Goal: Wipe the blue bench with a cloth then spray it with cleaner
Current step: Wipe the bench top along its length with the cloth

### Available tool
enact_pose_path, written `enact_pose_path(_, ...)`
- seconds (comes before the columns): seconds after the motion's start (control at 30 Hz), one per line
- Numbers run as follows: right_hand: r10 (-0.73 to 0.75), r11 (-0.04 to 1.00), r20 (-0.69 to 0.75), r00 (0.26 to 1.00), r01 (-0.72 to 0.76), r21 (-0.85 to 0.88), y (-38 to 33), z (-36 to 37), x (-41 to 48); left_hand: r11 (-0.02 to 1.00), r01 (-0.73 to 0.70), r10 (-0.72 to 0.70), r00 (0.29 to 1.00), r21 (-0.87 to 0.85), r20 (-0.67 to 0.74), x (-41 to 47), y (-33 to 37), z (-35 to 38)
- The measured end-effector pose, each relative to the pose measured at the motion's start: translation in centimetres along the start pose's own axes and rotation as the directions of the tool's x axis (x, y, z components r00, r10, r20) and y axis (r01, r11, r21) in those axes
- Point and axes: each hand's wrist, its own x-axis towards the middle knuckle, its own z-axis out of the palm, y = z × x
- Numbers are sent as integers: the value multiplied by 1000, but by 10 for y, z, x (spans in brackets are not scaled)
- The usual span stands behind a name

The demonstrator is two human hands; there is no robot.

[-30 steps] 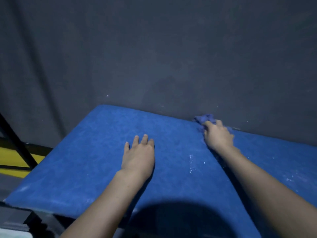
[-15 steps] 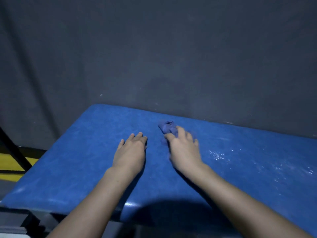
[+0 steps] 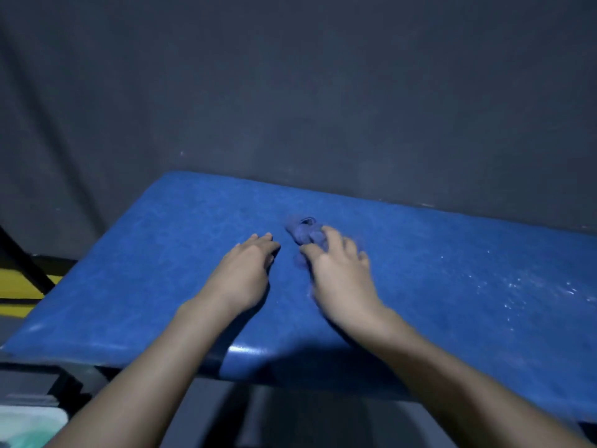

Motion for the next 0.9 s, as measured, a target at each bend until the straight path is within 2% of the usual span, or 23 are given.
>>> enact_pose_path(0.07,84,996,-60,995,-85,-13,39,-5,-9,995,-32,28,999,-97,-37,-6,-6,-4)
enact_pose_path(0.1,173,984,-69,983,-174,-20,62,-10,-14,987,-41,32,997,-154,-63,-8,-7,-5)
enact_pose_path(0.17,362,931,-42,931,-363,-31,95,-23,-24,960,-33,3,994,-277,-110,-12,-8,-8)
enact_pose_path(0.23,463,886,15,886,-462,-39,100,-30,-24,923,-18,-34,991,-385,-129,-15,-6,-8)
enact_pose_path(0.3,432,900,30,901,-433,40,78,-28,-17,889,-7,-71,986,-457,-153,-17,-3,-7)
enact_pose_path(0.4,186,973,12,983,-185,140,8,-24,-13,866,-5,-128,964,-500,-232,-20,7,-9)
enact_pose_path(0.47,57,987,50,997,-64,148,-43,-21,-18,867,10,-191,930,-498,-313,-21,12,-16)
enact_pose_path(0.5,36,987,98,995,-50,151,-65,-18,-21,866,26,-216,920,-499,-327,-22,13,-20)
enact_pose_path(0.57,37,984,145,989,-61,169,-90,-5,-31,877,71,-224,935,-476,-273,-25,13,-25)
enact_pose_path(0.63,38,985,17,999,-40,166,-86,1,-42,906,131,-223,956,-402,-191,-27,14,-25)
enact_pose_path(0.7,45,982,1,999,-45,184,-55,-2,-54,932,150,-219,959,-330,-180,-28,19,-22)
enact_pose_path(0.8,202,970,-21,979,-197,140,11,-11,-73,962,133,-172,974,-240,-150,-27,30,-12)
enact_pose_path(0.9,399,910,-6,917,-395,124,44,-22,-70,984,129,-131,991,-118,-2,-24,42,1)
